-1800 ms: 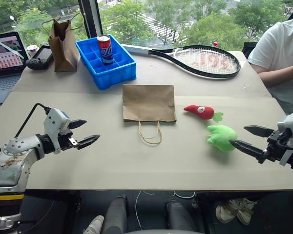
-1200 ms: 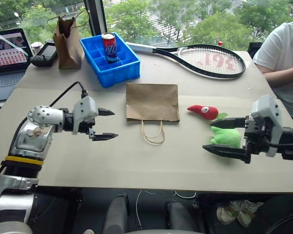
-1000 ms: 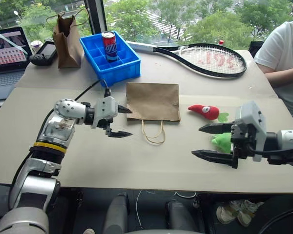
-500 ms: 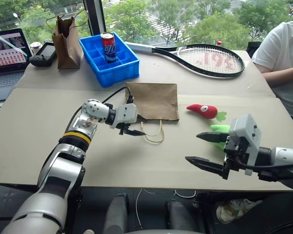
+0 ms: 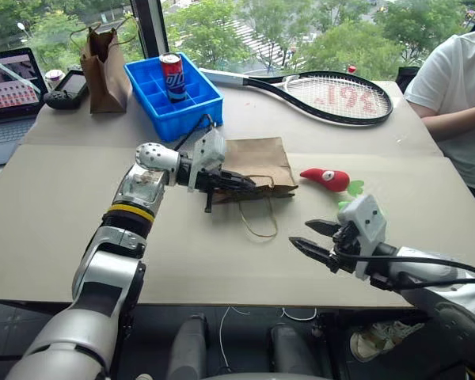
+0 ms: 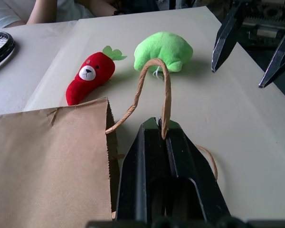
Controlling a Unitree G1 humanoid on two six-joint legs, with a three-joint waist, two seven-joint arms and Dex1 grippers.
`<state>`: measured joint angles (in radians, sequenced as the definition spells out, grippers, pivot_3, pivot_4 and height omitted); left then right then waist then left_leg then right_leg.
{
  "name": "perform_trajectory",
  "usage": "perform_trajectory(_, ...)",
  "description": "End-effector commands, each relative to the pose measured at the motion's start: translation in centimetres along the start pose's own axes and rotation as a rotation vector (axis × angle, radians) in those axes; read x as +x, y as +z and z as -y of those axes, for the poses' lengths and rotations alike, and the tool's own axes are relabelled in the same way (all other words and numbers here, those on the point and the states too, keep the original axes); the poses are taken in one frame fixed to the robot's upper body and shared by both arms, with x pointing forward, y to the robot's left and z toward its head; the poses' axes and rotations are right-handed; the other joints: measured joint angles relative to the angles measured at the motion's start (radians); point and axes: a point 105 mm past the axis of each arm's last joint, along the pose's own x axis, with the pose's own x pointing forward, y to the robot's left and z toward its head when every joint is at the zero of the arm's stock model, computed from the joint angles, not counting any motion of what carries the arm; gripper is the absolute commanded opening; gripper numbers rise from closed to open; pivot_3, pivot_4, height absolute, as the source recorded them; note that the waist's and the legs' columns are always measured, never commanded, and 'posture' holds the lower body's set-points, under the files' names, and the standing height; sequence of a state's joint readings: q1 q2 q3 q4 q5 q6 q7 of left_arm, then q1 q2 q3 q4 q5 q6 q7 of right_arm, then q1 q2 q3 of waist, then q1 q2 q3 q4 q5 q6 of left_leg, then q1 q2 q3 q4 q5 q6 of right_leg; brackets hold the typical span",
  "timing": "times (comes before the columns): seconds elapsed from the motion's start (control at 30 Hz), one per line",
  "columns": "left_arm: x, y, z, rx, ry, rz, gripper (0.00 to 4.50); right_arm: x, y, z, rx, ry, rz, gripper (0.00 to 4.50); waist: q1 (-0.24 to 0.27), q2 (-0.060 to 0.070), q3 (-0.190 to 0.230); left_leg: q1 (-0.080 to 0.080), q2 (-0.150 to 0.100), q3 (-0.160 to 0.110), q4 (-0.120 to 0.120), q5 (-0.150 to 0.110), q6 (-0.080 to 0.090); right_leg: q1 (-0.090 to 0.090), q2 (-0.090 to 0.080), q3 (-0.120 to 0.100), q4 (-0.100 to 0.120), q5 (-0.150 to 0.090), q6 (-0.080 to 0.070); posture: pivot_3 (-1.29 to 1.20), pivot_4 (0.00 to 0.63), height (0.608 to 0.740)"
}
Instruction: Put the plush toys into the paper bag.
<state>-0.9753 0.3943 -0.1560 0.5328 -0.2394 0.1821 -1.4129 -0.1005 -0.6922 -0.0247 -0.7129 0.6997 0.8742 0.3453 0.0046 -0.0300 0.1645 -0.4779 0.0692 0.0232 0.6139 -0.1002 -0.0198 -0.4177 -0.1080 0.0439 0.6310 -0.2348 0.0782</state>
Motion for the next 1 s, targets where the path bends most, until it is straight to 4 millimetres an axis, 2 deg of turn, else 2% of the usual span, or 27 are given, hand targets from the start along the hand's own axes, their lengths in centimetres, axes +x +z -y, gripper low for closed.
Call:
perform_trajectory(0.03,-0.4,2.5,0.1,0.009,0.024,0.041,0.0,1.4,1.7,0.6,-0.032,-0.042,0.091,1.02,-0.002,0.0,0.0,0.0,0.0,0.0,0.0,0.0,0.0,0.0,0.0,0.0,0.0,0.001,0.001,0.0,0.15,0.74)
perform_trajectory(0.13,-0.4,3.1,0.4,-0.022,0.035,0.062,0.0,3.4,2.0,1.2,-0.028,-0.059,0.118,0.06,-0.003,0.0,0.0,0.0,0.0,-0.001,0.0,0.0,0.0,0.0,0.001,0.0,0.0,0.001,0.002,0.0,0.15,0.74)
perform_trajectory(0.17,-0.3,3.3,0.5,-0.029,0.034,0.067,0.0,3.9,2.0,1.3,-0.03,-0.062,0.123,0.01,-0.004,0.0,0.0,0.0,0.0,-0.001,0.0,0.0,0.0,0.0,0.001,0.0,0.0,0.001,0.002,0.0,0.15,0.74)
perform_trajectory(0.37,0.0,3.9,1.7,-0.069,0.027,0.091,0.0,7.5,2.3,2.3,-0.035,-0.081,0.163,0.01,-0.009,0.0,0.0,0.0,0.0,-0.001,0.0,0.0,0.0,0.0,0.001,0.0,0.001,0.001,0.002,0.0,0.15,0.74)
perform_trajectory(0.5,0.1,4.6,1.8,-0.118,0.059,0.131,0.0,9.9,1.4,2.5,-0.02,-0.065,0.16,0.01,-0.011,0.0,0.0,0.0,0.0,-0.001,0.0,0.0,0.0,0.0,0.001,0.0,0.001,0.001,0.002,0.0,0.15,0.74)
perform_trajectory(0.67,-0.9,6.3,0.7,-0.213,0.144,0.194,0.0,11.6,-1.4,2.1,-0.038,-0.031,0.085,0.01,-0.017,0.0,0.0,0.0,0.0,-0.002,-0.001,0.0,0.0,0.0,0.002,0.0,0.002,0.001,0.002,0.0,0.15,0.74)
perform_trajectory(0.77,-2.3,8.0,-0.7,-0.214,0.231,0.235,0.0,12.0,-2.9,1.7,-0.062,-0.008,0.04,0.01,-0.019,0.0,0.0,0.0,0.0,-0.002,-0.001,0.001,0.0,-0.001,0.002,0.0,0.002,0.001,0.002,0.0,0.15,0.74)
perform_trajectory(0.87,-3.3,9.5,-1.3,-0.194,0.272,0.262,0.0,12.0,-3.4,1.6,-0.081,0.004,0.026,0.01,-0.019,0.0,0.0,0.001,0.0,-0.003,-0.001,0.001,0.0,0.0,0.002,0.0,0.003,0.001,0.002,0.0,0.15,0.74)
perform_trajectory(1.0,-5.0,13.8,-1.6,-0.042,0.309,0.299,0.0,12.0,-3.9,1.3,-0.109,0.022,0.002,0.01,-0.019,0.0,0.0,0.002,0.0,-0.003,-0.002,0.001,0.0,0.0,0.002,0.0,0.003,0.001,0.002,0.0,0.15,0.74)
